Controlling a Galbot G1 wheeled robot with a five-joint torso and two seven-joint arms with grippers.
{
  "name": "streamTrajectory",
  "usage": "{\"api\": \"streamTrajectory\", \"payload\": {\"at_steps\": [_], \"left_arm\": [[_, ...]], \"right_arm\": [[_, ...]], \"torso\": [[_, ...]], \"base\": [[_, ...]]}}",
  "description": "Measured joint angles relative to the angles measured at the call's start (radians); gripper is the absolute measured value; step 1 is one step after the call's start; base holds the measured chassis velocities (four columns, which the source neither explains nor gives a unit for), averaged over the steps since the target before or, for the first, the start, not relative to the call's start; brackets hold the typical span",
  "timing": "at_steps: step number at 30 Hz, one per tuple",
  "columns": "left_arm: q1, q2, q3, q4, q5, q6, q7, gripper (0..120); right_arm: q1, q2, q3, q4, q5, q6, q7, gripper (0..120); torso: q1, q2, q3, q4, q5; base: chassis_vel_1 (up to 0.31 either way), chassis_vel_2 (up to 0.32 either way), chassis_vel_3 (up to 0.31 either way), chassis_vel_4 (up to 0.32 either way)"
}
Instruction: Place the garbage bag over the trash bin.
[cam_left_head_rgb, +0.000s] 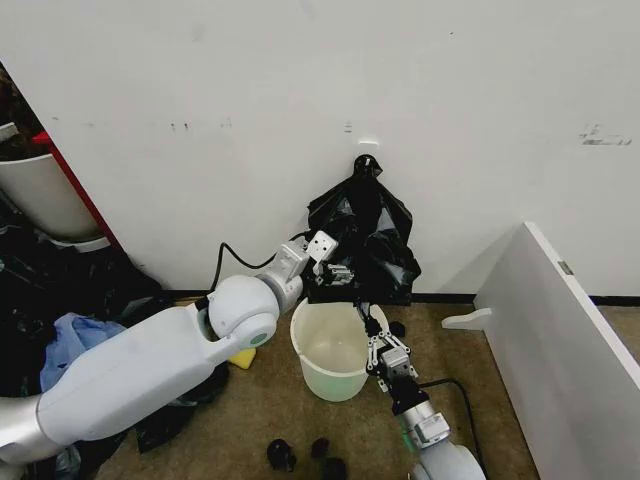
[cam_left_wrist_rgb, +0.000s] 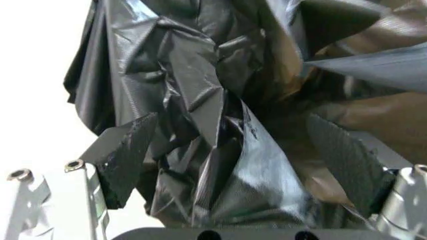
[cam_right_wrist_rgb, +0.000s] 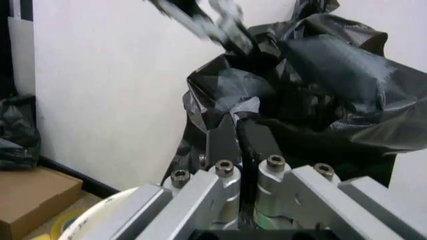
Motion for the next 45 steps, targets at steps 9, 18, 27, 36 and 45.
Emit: {"api": "streamTrajectory", "payload": {"at_steps": [9,18,27,36,45], "left_arm": [[-0.018,-0.061,0.011,0.100,-0.022,-0.013,-0.009,65],[0.014,-0.069,-0.009,0.121,-0.033,-0.044,-0.024,30],[0.063,-0.088,-0.068,0.145,-0.067,-0.113,-0.040,0],[0.270,-0.115,-0.365,0.077,-0.377,-0.426,0.011,0],[0.428,-0.120,-0.498,0.024,-0.463,-0.517,0.068,0]], "right_arm": [[-0.007,0.001,-0.001,0.019,0.007,-0.006,0.000,0],[-0.007,-0.007,-0.001,0.029,0.017,-0.013,0.006,0],[-0.012,-0.017,-0.004,0.049,0.032,-0.025,0.013,0],[-0.030,-0.035,-0.003,0.125,0.115,-0.071,0.028,1],[-0.091,-0.068,-0.006,0.224,0.233,-0.093,0.017,28]], "torso": [[0.000,0.000,0.000,-0.0001,0.0001],[0.000,0.000,0.000,-0.0001,0.0000],[0.000,0.000,0.000,-0.0002,0.0001],[0.000,0.000,0.000,0.0000,-0.0002],[0.000,0.000,0.000,0.0001,-0.0001]], "base": [[0.000,0.000,0.000,0.000],[0.000,0.000,0.000,0.000],[0.000,0.000,0.000,0.000],[0.000,0.000,0.000,0.000],[0.000,0.000,0.000,0.000]]}}
